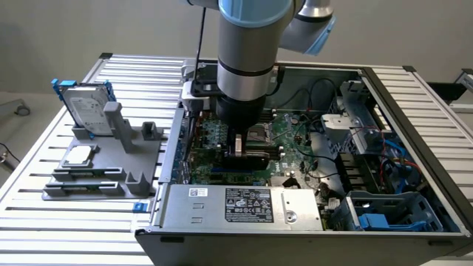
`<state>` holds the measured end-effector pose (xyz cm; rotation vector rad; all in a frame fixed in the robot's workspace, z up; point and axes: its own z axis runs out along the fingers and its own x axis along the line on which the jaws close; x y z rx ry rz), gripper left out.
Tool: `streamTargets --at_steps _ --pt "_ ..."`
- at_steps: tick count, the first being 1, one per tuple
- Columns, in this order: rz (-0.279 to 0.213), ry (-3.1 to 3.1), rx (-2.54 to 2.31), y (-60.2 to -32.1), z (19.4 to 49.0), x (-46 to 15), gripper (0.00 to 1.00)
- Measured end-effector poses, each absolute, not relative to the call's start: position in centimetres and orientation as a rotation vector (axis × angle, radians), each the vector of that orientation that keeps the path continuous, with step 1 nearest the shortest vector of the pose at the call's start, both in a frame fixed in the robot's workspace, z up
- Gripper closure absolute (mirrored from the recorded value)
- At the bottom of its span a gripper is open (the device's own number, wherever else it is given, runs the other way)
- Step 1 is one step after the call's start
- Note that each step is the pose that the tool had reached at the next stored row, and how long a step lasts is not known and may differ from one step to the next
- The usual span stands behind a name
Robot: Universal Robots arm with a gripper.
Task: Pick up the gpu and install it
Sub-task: 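Insert the gpu into the slot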
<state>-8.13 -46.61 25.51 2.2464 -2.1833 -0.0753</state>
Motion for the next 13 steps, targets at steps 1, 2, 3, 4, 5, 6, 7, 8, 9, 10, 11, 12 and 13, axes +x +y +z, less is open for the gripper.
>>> streamTargets --at_steps 1,2,3,4,5,6,7,8,9,10,11,12,13 --pt "-0.076 -2.183 2.246 -46.60 25.50 -8.13 0.73" --pt "-0.077 -2.183 2.246 -46.60 25.48 -8.13 0.73" --pt "-0.078 -2.182 2.245 -46.60 25.47 -8.13 0.73" --pt "-0.079 -2.182 2.245 -46.60 25.46 -8.13 0.73" --pt "-0.080 -2.181 2.244 -46.60 25.46 -8.13 0.73" --pt "-0.082 -2.181 2.244 -46.60 25.45 -8.13 0.73" --pt "-0.084 -2.180 2.243 -46.60 25.45 -8.13 0.73" --pt "-0.085 -2.180 2.242 -46.60 25.44 -8.13 0.73" --pt "-0.087 -2.179 2.242 -46.60 25.44 -8.13 0.73" --pt "-0.089 -2.178 2.241 -46.60 25.44 -8.13 0.73" --pt "-0.091 -2.178 2.241 -46.60 25.44 -8.13 0.73" --pt "-0.093 -2.178 2.240 -46.60 25.44 -8.13 0.73" --pt "-0.094 -2.178 2.240 -46.60 25.44 -8.13 0.73"
